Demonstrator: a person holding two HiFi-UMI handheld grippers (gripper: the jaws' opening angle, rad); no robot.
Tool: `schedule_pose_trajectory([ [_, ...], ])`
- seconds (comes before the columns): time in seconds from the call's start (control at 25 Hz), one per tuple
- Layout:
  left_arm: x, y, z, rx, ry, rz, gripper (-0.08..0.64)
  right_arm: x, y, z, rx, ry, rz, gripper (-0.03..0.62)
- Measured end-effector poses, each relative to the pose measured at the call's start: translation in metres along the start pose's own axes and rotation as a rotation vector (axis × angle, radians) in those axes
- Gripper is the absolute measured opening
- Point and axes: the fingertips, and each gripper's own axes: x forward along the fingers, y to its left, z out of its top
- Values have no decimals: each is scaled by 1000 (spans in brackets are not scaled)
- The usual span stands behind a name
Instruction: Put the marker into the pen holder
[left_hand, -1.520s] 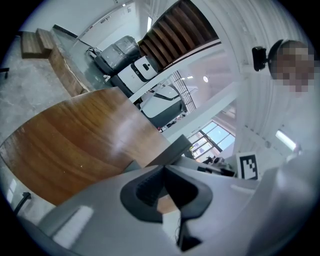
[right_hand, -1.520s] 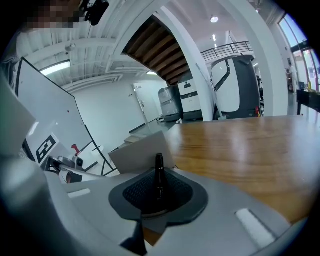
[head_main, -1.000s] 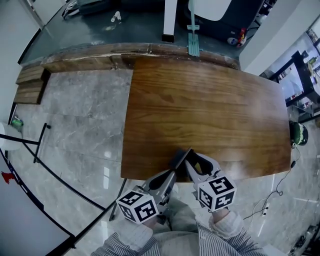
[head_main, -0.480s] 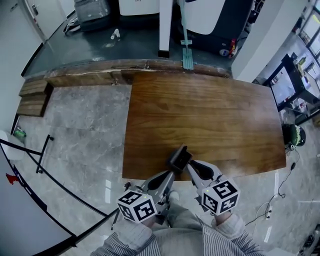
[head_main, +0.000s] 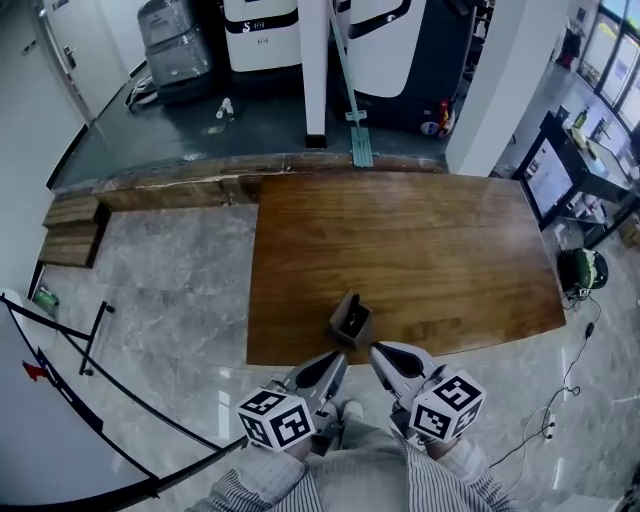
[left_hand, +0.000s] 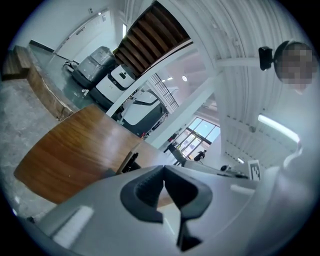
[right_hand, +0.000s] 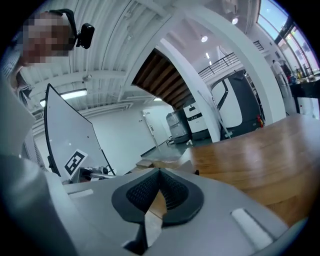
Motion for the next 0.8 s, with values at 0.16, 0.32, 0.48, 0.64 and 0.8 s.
schedule_pose_trajectory([
  [0.16, -1, -11, -12, 39, 33, 10, 8, -10, 7, -5, 11, 7, 10, 0],
  [0.32, 0, -17, -26, 65, 67, 17, 6, -15, 13, -16, 23, 24, 23, 0],
  [0.48, 0, -18, -27, 86, 76, 27, 8, -17, 16, -23, 35, 36, 35, 0],
  [0.64, -1, -21, -28, 97, 76, 29, 6, -19, 19, -25, 26, 41, 38, 0],
  [0.8, 1, -23, -35, 92, 92, 26, 8, -20, 19, -29, 26, 49, 38, 0],
])
